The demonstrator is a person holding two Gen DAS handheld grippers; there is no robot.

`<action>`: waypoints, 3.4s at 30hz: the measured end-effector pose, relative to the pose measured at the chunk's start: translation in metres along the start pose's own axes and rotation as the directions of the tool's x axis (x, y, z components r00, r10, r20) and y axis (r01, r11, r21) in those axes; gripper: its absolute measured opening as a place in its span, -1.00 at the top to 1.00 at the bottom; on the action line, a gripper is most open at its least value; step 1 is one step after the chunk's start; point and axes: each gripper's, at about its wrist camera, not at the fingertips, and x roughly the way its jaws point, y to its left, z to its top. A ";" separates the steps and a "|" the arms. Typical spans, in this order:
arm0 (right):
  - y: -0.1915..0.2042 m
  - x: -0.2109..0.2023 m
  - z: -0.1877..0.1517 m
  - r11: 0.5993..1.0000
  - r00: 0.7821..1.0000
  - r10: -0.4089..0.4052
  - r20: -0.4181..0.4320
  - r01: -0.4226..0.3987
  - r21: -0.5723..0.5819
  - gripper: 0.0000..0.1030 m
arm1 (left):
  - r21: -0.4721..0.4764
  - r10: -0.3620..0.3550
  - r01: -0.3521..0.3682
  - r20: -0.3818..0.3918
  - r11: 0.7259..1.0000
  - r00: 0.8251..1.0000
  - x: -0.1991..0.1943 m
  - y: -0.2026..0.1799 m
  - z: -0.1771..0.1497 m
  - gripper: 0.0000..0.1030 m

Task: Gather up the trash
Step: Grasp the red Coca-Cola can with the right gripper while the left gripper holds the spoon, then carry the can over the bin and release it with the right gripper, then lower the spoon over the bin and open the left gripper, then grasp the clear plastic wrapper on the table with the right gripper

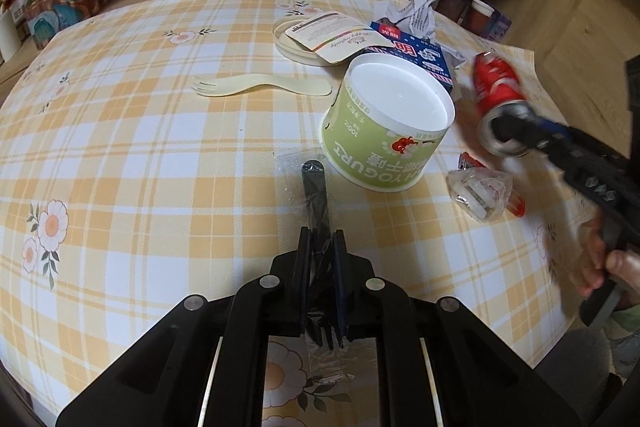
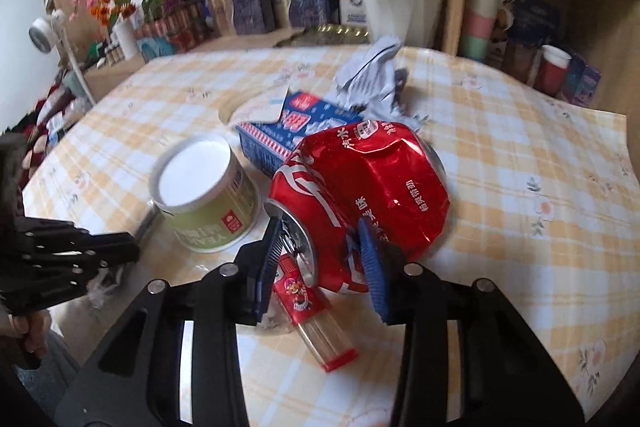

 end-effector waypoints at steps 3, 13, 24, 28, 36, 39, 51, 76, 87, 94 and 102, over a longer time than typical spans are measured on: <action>-0.009 -0.024 -0.005 0.998 0.999 0.007 0.044 -0.010 0.065 0.21 | -0.002 0.005 -0.005 -0.022 1.000 1.000 0.000 -0.001 0.002 0.81; -0.010 -0.090 -0.040 0.996 0.997 0.018 0.078 -0.024 0.082 0.21 | -0.034 -0.047 0.050 0.070 0.998 0.996 -0.070 -0.010 -0.008 0.81; 0.035 -0.135 -0.067 0.995 0.992 0.099 0.079 -0.100 0.010 0.21 | -0.041 -0.086 0.095 0.181 0.995 0.980 -0.155 -0.022 -0.047 0.81; 0.054 -0.144 -0.080 0.990 0.988 0.141 0.056 -0.142 0.006 0.22 | -0.055 -0.084 0.097 0.203 0.994 0.976 -0.177 -0.017 -0.068 0.81; 0.084 -0.151 -0.124 0.959 0.958 0.279 -0.070 -0.274 0.079 0.24 | -0.044 -0.060 0.072 0.221 0.996 0.973 -0.199 -0.009 -0.104 0.81; 0.091 -0.150 -0.140 0.952 0.947 0.300 -0.111 -0.291 0.096 0.24 | -0.056 -0.078 0.092 0.214 0.994 0.974 -0.198 -0.007 -0.115 0.81; 0.094 -0.121 -0.167 0.943 0.906 0.321 -0.277 -0.278 0.183 0.20 | -0.043 -0.104 0.116 0.218 0.992 0.970 -0.193 -0.011 -0.127 0.81; 0.021 -0.167 -0.108 0.986 1.000 -0.005 -0.007 0.007 0.166 -0.86 | 0.016 -0.207 0.207 0.005 0.978 0.978 -0.152 -0.042 -0.143 0.81; -0.002 -0.175 -0.122 0.975 0.999 -0.033 -0.007 0.034 0.219 -0.86 | 0.060 -0.280 0.284 -0.068 0.957 0.958 -0.136 -0.068 -0.143 0.29; -0.008 -0.173 -0.127 0.969 0.999 -0.032 -0.008 0.033 0.244 -0.86 | 0.115 -0.182 0.176 0.042 0.978 0.982 -0.153 -0.063 -0.130 -0.44; -0.001 -0.161 -0.130 0.975 0.999 -0.024 -0.033 0.030 0.220 -0.86 | 0.003 -0.056 0.056 0.148 0.998 0.987 -0.167 -0.023 -0.111 -0.75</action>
